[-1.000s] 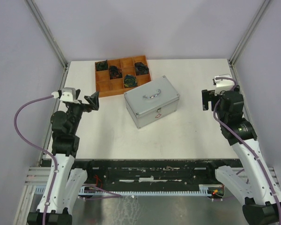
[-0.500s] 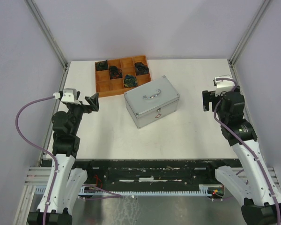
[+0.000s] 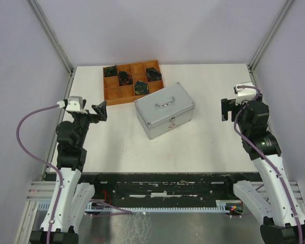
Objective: Organize the medicine kit
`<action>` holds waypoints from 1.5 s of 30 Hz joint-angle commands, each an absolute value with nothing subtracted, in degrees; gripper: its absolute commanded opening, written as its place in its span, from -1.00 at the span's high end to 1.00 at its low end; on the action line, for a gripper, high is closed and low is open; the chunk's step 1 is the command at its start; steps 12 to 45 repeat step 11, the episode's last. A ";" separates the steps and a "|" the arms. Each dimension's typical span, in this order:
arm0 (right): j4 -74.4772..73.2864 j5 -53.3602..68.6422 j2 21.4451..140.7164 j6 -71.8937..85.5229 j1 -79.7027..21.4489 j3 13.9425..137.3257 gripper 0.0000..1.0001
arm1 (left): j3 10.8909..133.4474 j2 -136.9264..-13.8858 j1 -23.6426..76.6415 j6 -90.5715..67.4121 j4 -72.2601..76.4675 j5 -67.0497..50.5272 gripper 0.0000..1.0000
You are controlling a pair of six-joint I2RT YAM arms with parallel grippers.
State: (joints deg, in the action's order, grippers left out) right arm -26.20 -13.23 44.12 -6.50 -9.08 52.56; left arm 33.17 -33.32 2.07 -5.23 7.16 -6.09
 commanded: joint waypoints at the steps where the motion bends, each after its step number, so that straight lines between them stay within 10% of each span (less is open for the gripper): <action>1: -24.42 -12.57 44.03 -6.38 -8.83 52.25 -1.00 | 34.04 -32.90 2.20 -2.27 8.17 -5.59 -0.98; 45: -24.59 -12.96 44.26 -6.65 -8.87 52.47 -1.00 | 34.19 -32.86 2.15 -2.11 7.83 -5.71 -0.98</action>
